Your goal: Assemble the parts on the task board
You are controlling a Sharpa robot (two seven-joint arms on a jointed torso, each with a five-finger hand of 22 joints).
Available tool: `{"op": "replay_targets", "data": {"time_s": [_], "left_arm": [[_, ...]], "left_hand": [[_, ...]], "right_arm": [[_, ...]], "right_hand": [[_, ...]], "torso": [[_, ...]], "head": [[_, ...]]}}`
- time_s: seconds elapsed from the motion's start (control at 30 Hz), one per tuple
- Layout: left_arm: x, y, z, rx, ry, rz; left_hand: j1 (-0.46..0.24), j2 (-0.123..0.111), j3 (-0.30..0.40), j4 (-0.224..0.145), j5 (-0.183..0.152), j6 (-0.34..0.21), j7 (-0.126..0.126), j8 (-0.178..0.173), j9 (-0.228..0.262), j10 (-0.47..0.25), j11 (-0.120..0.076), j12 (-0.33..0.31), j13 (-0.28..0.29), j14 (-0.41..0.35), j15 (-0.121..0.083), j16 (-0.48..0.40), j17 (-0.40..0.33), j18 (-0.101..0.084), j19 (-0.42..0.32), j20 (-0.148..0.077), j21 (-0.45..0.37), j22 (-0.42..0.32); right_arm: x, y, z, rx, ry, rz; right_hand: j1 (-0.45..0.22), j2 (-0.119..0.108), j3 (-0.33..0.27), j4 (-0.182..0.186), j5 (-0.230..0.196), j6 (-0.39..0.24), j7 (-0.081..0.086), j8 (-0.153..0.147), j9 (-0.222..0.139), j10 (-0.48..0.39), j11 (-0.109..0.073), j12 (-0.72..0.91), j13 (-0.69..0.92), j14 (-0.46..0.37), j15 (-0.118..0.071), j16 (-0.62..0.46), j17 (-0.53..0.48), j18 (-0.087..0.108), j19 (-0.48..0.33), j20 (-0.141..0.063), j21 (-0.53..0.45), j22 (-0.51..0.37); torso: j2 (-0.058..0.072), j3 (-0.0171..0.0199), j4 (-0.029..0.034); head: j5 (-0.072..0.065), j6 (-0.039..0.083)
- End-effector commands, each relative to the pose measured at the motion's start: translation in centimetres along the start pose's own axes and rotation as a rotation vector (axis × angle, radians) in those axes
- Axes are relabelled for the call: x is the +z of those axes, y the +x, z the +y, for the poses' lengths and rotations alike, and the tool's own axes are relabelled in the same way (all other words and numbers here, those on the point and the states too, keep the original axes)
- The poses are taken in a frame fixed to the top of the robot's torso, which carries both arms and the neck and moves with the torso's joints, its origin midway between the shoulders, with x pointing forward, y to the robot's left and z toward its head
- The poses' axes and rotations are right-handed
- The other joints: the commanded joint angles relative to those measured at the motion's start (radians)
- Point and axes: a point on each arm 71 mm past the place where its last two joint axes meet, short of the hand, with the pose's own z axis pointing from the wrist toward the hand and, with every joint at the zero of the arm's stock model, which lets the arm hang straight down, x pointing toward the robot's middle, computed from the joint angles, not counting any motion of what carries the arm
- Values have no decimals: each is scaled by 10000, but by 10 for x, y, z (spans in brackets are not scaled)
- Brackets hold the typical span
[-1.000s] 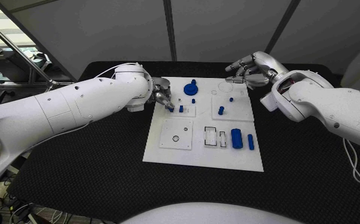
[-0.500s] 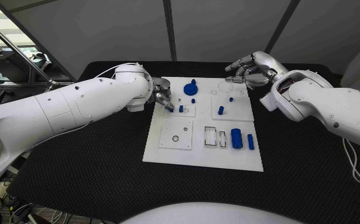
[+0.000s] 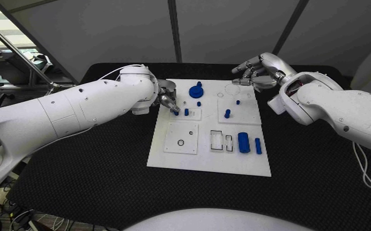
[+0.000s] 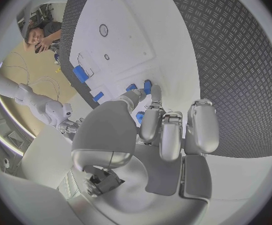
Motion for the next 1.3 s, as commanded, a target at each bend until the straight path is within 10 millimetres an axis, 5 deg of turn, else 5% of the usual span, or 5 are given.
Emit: {"op": "replay_targets", "data": {"time_s": [0.03, 0.97, 1.03, 1.13, 1.3], "left_arm": [[3, 6, -3, 194, 127, 461], [14, 8, 1, -1, -158, 573], [13, 7, 3, -148, -204, 516], [12, 7, 6, -285, -274, 430], [11, 5, 11, -444, -363, 293]], "left_hand": [[35, 8, 1552, -1569, 44, 57, -14, 26, 12, 76, -51, -47, 1374, 1035, -64, 60, 2631, 10, 71, -9, 57, 526], [-502, 153, 1440, -1139, -181, 7, -19, -26, -1, -99, -25, -687, 1069, 1035, -36, 60, 2631, 28, 5, 19, -29, 464], [-1053, 71, 1127, -640, -477, -16, -81, -49, -12, -146, -56, -861, 979, 1034, -45, 59, 2630, 38, -20, 28, -73, 434], [-1717, -194, 565, 87, -1966, 82, -164, -60, -58, -152, -128, -917, 944, 1024, -105, 25, 2598, 49, -31, -19, -118, 414], [-2057, -462, 26, 889, -3610, 192, -183, -90, -125, -162, -147, -938, 927, 1020, -142, 9, 2583, 46, -8, -63, -142, 422]], "right_arm": [[0, 0, 2, 31, -111, 18], [1, 0, 3, 39, -112, 44], [1, 0, 2, 36, -108, 40], [1, 0, 2, 34, -104, 38], [1, 0, 2, 31, -104, 34]], "right_hand": [[-68, 1, -18, 60, 25, 46, -13, -46, -14, 9, -17, 32, -11, 74, -4, -32, 11, 187, 79, -23, -35, -8], [-84, -1, -17, 58, 24, 45, -14, -46, -14, 2, -17, 42, -17, 73, -5, -72, -10, 193, 73, -23, -71, -42], [-87, -2, -18, 59, 24, 44, -14, -46, -14, 0, -17, 43, -18, 70, -4, -86, -22, 197, 67, -23, -86, -59], [-87, -2, -18, 59, 24, 44, -14, -46, -14, 0, -17, 43, -18, 70, -4, -86, -22, 197, 67, -23, -86, -59], [-87, -2, -18, 59, 24, 44, -14, -46, -14, 0, -17, 43, -18, 70, -4, -86, -22, 197, 67, -23, -86, -59]], "torso": [[2, 1, 2], [-11, -3, 8], [-12, -3, 10], [-11, -5, 8], [-8, -1, 13]], "head": [[5, -20], [-52, -69], [-54, -63], [-53, -52], [-49, -20]]}}
